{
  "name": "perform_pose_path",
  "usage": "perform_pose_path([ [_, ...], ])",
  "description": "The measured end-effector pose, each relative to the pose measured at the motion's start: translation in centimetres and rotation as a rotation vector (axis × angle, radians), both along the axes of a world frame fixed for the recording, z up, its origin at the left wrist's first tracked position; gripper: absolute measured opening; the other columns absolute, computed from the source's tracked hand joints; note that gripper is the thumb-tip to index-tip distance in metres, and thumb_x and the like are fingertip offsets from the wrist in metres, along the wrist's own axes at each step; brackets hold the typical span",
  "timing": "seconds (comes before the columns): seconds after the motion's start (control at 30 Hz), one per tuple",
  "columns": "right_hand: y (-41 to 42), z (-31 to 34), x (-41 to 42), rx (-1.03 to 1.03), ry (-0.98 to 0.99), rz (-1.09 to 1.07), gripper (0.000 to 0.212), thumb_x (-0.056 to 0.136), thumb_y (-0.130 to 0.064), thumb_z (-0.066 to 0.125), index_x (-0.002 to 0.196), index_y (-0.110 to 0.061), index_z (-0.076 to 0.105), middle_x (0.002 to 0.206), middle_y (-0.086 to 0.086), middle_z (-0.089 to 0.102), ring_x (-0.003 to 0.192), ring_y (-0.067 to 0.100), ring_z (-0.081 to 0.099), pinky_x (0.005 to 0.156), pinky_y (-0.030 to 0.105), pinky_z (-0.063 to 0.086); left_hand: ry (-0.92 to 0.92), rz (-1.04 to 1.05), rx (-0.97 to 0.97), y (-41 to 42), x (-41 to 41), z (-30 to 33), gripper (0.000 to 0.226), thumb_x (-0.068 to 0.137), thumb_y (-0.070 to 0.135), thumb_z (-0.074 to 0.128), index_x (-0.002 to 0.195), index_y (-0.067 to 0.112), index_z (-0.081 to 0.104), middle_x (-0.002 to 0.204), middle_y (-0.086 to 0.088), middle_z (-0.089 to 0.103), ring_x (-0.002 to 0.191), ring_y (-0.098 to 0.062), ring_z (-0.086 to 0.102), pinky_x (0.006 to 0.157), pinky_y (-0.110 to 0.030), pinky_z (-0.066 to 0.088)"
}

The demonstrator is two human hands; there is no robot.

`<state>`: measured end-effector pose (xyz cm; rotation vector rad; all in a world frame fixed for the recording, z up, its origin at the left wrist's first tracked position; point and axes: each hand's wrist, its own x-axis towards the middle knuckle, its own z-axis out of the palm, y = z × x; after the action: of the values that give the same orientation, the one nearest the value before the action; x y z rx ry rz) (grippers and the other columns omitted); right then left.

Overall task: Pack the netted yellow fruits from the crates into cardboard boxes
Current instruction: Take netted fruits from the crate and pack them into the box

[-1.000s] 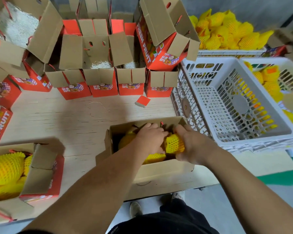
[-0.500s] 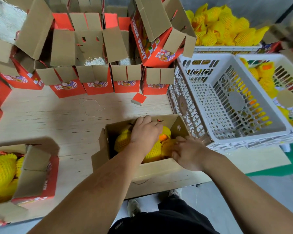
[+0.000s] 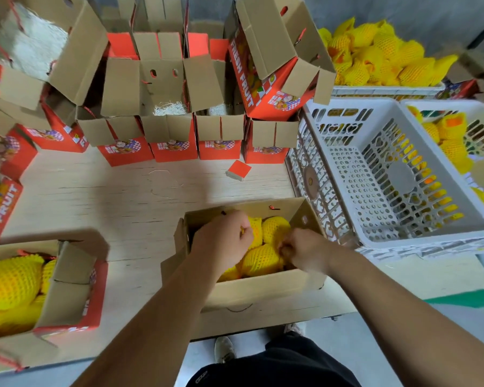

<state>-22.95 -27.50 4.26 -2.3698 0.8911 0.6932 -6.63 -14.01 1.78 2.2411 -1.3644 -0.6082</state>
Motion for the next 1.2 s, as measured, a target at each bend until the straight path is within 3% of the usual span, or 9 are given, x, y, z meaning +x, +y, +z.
perform_pose_path([
  [0.1, 0.9, -1.2, 1.5, 0.065, 0.137, 0.029, 0.022, 0.101, -0.02, 0.05, 0.091, -0.009, 0.067, 0.095, 0.013, 0.068, 0.092, 0.031, 0.064, 0.071, 0.033, 0.052, -0.116, -0.165, 0.44, 2.6, -0.1, -0.1, 0.039, 0.101, 0.057, 0.05, 0.096, 0.022, 0.067, 0.087, 0.001, 0.067, 0.082, -0.019, 0.065, 0.069, -0.029, 0.047],
  [0.2, -0.1, -0.7, 2.1, 0.0, 0.067, 0.029, 0.019, 0.095, -0.026, 0.056, 0.078, -0.019, 0.058, 0.078, 0.003, 0.061, 0.082, 0.026, 0.063, 0.059, 0.031, 0.045, -0.177, -0.199, 0.534, 2.3, -0.3, 0.2, 0.03, 0.104, 0.045, 0.053, 0.122, 0.023, 0.065, 0.119, -0.002, 0.067, 0.11, -0.026, 0.064, 0.085, -0.034, 0.046],
  [0.3, -0.4, -1.1, 2.3, -0.219, -0.265, -0.124, 0.014, 0.096, -0.028, 0.055, 0.104, -0.019, 0.062, 0.098, 0.007, 0.063, 0.097, 0.035, 0.064, 0.077, 0.04, 0.051, -0.102, -0.201, 0.37, 1.7, -0.4, -0.2, 0.024, 0.102, 0.04, 0.059, 0.116, 0.023, 0.068, 0.116, -0.001, 0.068, 0.11, -0.024, 0.063, 0.091, -0.033, 0.05],
  [0.4, 0.3, -2.4, 2.2, -0.226, -0.093, -0.117, 0.044, 0.1, -0.036, 0.055, 0.142, -0.029, 0.042, 0.138, 0.012, 0.041, 0.121, 0.041, 0.052, 0.103, 0.049, 0.046, -0.081, -0.153, 0.171, 1.9, -0.8, -1.4, 0.029, 0.1, 0.038, 0.061, 0.127, 0.029, 0.063, 0.129, 0.006, 0.06, 0.124, -0.02, 0.05, 0.105, -0.037, 0.041],
  [0.63, -0.7, -2.9, 3.1, -0.583, 0.038, 0.085, 0.071, 0.086, -0.008, 0.068, 0.146, -0.026, 0.035, 0.142, 0.01, 0.031, 0.134, 0.036, 0.033, 0.112, 0.045, 0.036, -0.23, 0.011, 0.148, 1.8, -0.6, -2.6, 0.036, 0.103, 0.033, 0.052, 0.138, 0.03, 0.059, 0.136, 0.004, 0.059, 0.126, -0.024, 0.048, 0.1, -0.038, 0.039],
  [0.8, -1.2, -2.8, 3.1, -0.469, 0.171, 0.102, 0.067, 0.091, -0.013, 0.064, 0.151, -0.017, 0.036, 0.15, 0.008, 0.044, 0.14, 0.032, 0.041, 0.115, 0.045, 0.036, -0.274, -0.217, 0.149, 1.3, -0.9, -2.9, 0.054, 0.102, 0.036, 0.055, 0.154, 0.038, 0.044, 0.154, 0.011, 0.04, 0.133, -0.021, 0.04, 0.107, -0.035, 0.034],
  [1.0, 1.0, -2.6, 4.9, -0.32, -0.249, 0.202, 0.055, 0.094, -0.026, 0.061, 0.146, -0.029, 0.045, 0.137, 0.006, 0.048, 0.132, 0.033, 0.043, 0.105, 0.039, 0.042, -0.141, -0.35, 0.213, -0.3, -1.4, -2.5, 0.027, 0.101, 0.031, 0.056, 0.121, 0.017, 0.069, 0.14, -0.003, 0.047, 0.132, -0.027, 0.041, 0.109, -0.04, 0.038],
  [1.1, 1.2, -3.6, 5.0, -0.264, -0.001, 0.367, 0.09, 0.086, -0.002, 0.067, 0.158, -0.034, 0.024, 0.158, 0.001, 0.026, 0.142, 0.035, 0.03, 0.113, 0.042, 0.039, -0.21, -0.165, 0.116, 0.8, -1.7, -2.4, 0.027, 0.1, 0.035, 0.055, 0.123, 0.027, 0.067, 0.127, 0.006, 0.062, 0.125, -0.023, 0.049, 0.106, -0.034, 0.033],
  [1.2, 0.7, -4.1, 5.2, -0.464, 0.067, 0.419, 0.079, 0.094, -0.01, 0.059, 0.158, -0.035, 0.022, 0.153, -0.001, 0.026, 0.139, 0.034, 0.029, 0.112, 0.043, 0.036, -0.241, 0.042, 0.163, 2.1, -1.6, -2.3, 0.04, 0.098, 0.028, 0.059, 0.138, 0.027, 0.056, 0.138, 0.004, 0.053, 0.127, -0.025, 0.047, 0.107, -0.038, 0.038],
])
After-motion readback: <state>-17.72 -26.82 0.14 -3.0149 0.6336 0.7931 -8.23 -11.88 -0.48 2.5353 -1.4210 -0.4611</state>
